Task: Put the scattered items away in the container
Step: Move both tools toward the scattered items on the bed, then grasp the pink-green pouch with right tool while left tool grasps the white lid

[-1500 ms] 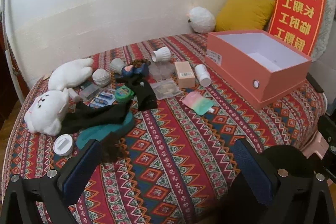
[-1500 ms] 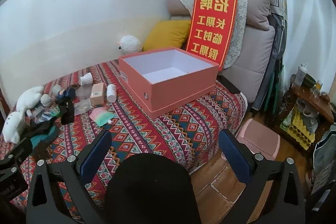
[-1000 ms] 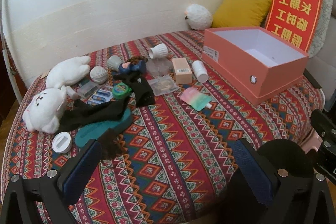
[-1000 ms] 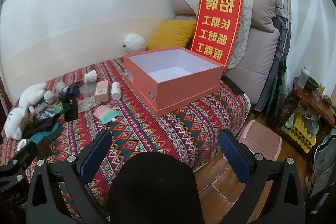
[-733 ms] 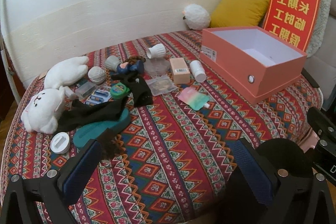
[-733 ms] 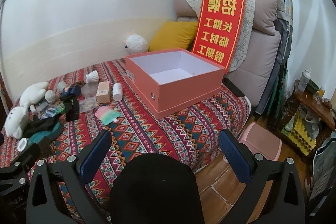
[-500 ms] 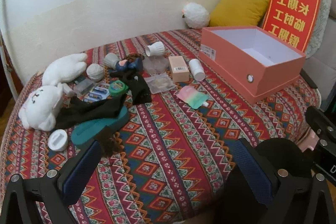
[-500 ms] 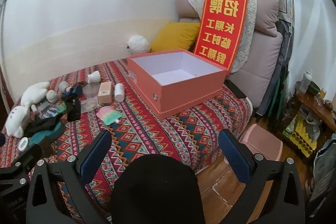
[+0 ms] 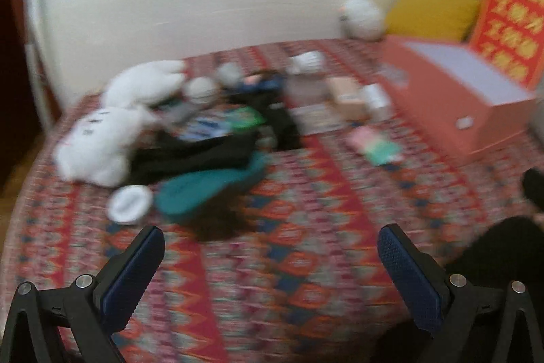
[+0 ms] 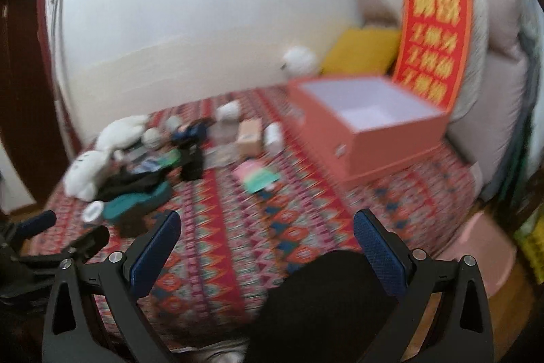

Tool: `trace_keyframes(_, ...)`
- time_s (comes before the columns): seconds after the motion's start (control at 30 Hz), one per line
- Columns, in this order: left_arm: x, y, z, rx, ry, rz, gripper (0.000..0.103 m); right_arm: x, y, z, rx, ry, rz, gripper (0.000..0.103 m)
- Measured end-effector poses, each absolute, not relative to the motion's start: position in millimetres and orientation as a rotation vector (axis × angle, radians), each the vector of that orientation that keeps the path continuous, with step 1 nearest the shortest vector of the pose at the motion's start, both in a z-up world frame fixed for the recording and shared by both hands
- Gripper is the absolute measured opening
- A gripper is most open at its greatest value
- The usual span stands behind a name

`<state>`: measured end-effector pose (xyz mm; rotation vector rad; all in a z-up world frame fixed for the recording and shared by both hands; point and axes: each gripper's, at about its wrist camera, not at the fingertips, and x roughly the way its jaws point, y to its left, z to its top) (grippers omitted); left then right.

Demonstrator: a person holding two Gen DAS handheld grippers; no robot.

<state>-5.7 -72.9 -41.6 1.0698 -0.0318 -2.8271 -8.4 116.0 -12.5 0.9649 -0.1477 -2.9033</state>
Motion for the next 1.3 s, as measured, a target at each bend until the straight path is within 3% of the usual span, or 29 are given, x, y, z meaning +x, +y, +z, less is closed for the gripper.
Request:
trace_keyframes(0.07,-11.0,-92.6,-50.5,1.071,-0.054,-2.768,0.103,-24.5,102.8,-23.7,1.006,-0.146,-2.848,0.103)
trace_keyframes(0.3,-36.7,-184.4,-77.9,1.11,0.136,-2.608,0.103,-75.7,47.0,-65.6,1.088,-0.06,-2.653,0.103)
trace_keyframes(0.53,-64.3,-228.7,-104.7,1.154,0.215,-2.561,0.103,-146.3,43.0,-104.8,1.257,0.046,-2.68,0.101)
trace_keyframes(0.67,-80.6,-257.7,-131.2,1.19,0.372,-2.515,0.103,-186.9,43.0,-119.9,1.33,0.168,-2.696,0.101)
trace_keyframes(0.87,-106.5,-264.6,-162.6,1.256,0.374,-2.462,0.103,-239.8,33.4,-156.2,1.443,0.388,-2.655,0.101)
trace_keyframes(1.07,-136.6,-265.8,-162.0,1.195,0.277,-2.477,0.103,-279.3,33.1,-182.5,1.519,0.407,-2.584,0.1)
trace_keyframes(1.17,-138.5,-274.1,-166.9,1.202,0.371,-2.497,0.101,-294.9,33.8,-185.1,1.505,0.4,-2.561,0.101)
trace_keyframes(1.3,-130.5,-282.5,-172.5,1.224,0.5,-2.524,0.095,-308.7,45.1,-186.2,1.55,0.254,-2.517,0.099)
